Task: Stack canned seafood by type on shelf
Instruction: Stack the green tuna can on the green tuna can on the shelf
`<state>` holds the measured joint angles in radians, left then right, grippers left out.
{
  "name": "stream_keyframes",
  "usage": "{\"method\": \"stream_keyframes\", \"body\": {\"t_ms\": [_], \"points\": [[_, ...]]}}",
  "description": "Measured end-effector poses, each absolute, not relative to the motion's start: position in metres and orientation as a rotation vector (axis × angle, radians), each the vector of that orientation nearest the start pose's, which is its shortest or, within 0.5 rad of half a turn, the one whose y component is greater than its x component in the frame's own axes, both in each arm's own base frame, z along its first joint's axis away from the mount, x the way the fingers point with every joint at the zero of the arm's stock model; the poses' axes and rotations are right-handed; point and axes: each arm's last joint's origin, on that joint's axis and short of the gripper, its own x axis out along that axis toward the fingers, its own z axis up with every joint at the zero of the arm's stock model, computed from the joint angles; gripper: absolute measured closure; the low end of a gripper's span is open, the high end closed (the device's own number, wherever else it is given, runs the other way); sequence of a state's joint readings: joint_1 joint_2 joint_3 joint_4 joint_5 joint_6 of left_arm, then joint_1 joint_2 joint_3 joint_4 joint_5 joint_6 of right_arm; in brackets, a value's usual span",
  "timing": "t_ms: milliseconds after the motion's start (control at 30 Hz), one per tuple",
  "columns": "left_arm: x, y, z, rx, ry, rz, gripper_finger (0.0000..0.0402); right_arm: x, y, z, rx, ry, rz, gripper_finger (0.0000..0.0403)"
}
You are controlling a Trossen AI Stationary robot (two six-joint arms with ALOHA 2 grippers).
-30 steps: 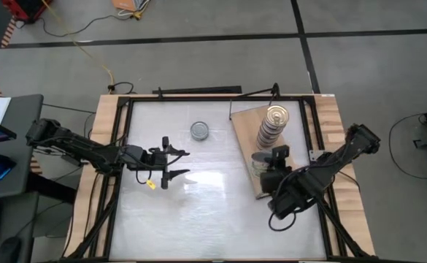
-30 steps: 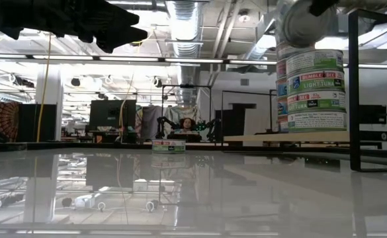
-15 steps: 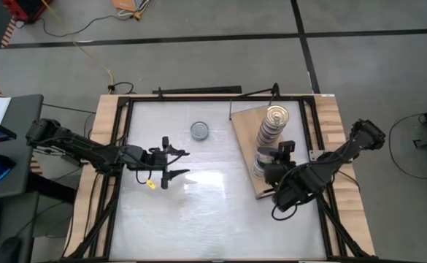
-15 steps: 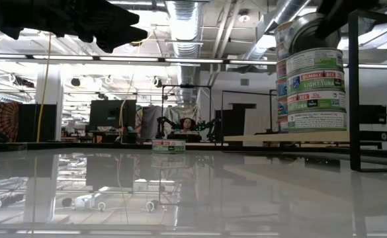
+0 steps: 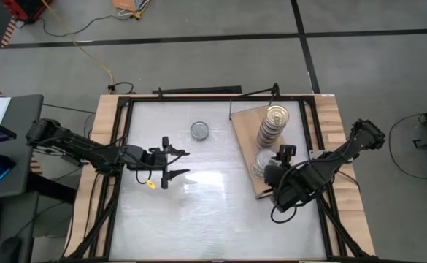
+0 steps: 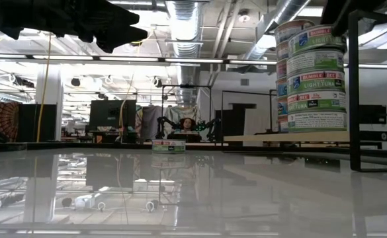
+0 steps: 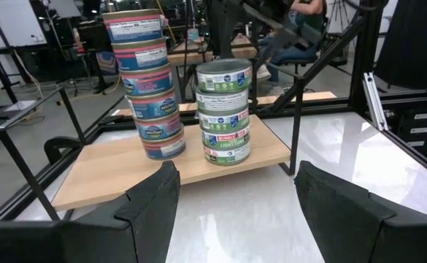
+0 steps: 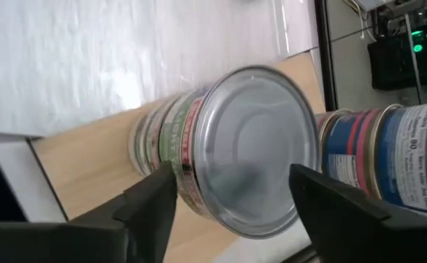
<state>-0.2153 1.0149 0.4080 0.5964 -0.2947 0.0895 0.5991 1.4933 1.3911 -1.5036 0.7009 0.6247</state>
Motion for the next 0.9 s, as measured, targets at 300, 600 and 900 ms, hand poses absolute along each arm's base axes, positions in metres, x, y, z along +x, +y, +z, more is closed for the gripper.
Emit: {"method": "stream_keyframes", "body": {"t_ms": [300,600,900], "points": [[0.209,-0.037,0.236,0.092,0.014,0.079,0.0141,0.214,0.124,0.326,-0.414,1.127,-0.442,0.0082],[0.209,-0.037,0.236,0.093,0.014,0.079,0.0141,0.215,0.119,0.326,-0.415,1.14,-0.46,0.0082],[0.209,-0.037,0.236,0.095,0.014,0.079,0.0141,0.22,0.108,0.326,-0.399,1.158,-0.504,0.0082]]}}
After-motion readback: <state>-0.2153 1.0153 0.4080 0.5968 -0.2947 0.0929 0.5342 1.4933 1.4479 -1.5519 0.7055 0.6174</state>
